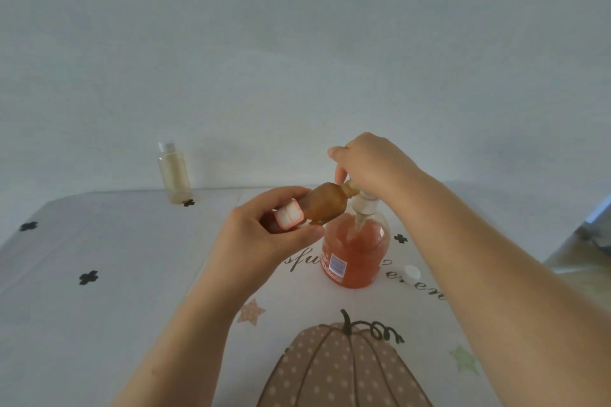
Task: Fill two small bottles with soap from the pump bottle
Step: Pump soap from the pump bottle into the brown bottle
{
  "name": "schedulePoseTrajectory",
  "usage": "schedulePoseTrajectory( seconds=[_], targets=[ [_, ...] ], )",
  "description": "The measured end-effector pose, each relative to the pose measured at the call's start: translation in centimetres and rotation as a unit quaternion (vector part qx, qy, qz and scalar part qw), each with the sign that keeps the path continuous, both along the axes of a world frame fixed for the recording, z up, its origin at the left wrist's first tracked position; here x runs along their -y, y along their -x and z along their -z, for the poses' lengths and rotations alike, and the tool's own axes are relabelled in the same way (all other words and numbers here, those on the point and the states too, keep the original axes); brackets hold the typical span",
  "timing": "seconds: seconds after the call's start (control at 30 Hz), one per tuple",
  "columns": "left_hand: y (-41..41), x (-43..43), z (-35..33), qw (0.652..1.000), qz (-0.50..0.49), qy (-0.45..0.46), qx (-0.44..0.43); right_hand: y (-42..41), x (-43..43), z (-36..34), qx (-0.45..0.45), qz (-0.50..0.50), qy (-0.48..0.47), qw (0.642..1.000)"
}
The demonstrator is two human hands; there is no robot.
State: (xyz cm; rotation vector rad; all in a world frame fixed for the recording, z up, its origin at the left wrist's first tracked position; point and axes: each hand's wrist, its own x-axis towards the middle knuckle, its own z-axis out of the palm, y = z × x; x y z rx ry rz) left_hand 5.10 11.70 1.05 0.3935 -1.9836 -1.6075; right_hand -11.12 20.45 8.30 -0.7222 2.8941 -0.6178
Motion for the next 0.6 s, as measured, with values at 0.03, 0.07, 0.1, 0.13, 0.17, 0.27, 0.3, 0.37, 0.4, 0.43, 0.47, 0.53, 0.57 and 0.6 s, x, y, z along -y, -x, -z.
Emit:
schedulePoseTrajectory(
  seconds=[0.03, 0.07, 0.1, 0.13, 0.17, 0.27, 0.3, 0.37, 0.4, 0.43, 0.47, 0.53, 0.57, 0.6],
  targets=[
    [0.1, 0.1, 0.1, 1.0, -0.001, 0.001, 0.002, 0.1, 0.0, 0.2, -0.001, -0.012, -0.012, 1.0],
    [0.1, 0.1, 0.1, 1.0, -0.001, 0.004, 0.004, -0.1, -0.1, 0.3, -0.006, -0.027, -0.026, 0.999],
    [0.2, 0.2, 0.2, 1.0, -0.001, 0.006, 0.005, -0.2, -0.2, 0.3, -0.01, -0.038, -0.041, 0.998],
    [0.2, 0.2, 0.2, 1.0, 0.0, 0.006, 0.003, -0.4, -0.3, 0.2, -0.023, -0.05, -0.055, 0.997],
    [0.1, 0.2, 0.2, 1.0, 0.0, 0.007, 0.0, -0.5, -0.3, 0.2, -0.033, -0.057, -0.068, 0.995],
    [0.1, 0.0, 0.1, 1.0, -0.001, 0.014, -0.003, -0.8, -0.7, 0.0, -0.044, -0.059, -0.081, 0.994],
    [0.1, 0.0, 0.0, 1.0, -0.003, 0.015, -0.004, -0.9, -0.7, -0.1, -0.034, -0.051, -0.073, 0.995],
    [0.0, -0.2, -0.2, 1.0, -0.004, 0.012, -0.009, -1.0, -0.8, -0.5, -0.027, -0.04, -0.064, 0.997],
    [-0.1, -0.4, -0.3, 1.0, -0.005, 0.013, -0.011, -1.0, -0.8, -0.8, -0.022, -0.036, -0.056, 0.998],
    [-0.2, -0.5, -0.4, 1.0, -0.006, 0.017, -0.013, -1.0, -0.8, -1.1, -0.012, -0.029, -0.04, 0.999],
    [-0.2, -0.6, -0.5, 1.0, -0.009, 0.019, -0.014, -0.8, -0.7, -1.4, -0.007, -0.024, -0.031, 0.999],
    [-0.3, -0.7, -0.5, 1.0, -0.014, 0.021, -0.017, -0.8, -0.4, -1.8, 0.008, -0.014, -0.025, 1.0],
    [-0.3, -0.7, -0.5, 0.999, -0.016, 0.024, -0.018, -0.9, -0.2, -1.9, 0.015, -0.014, -0.026, 0.999],
    [-0.3, -0.7, -0.5, 0.999, -0.017, 0.027, -0.018, -0.9, -0.1, -2.0, 0.023, -0.016, -0.028, 0.999]
  ],
)
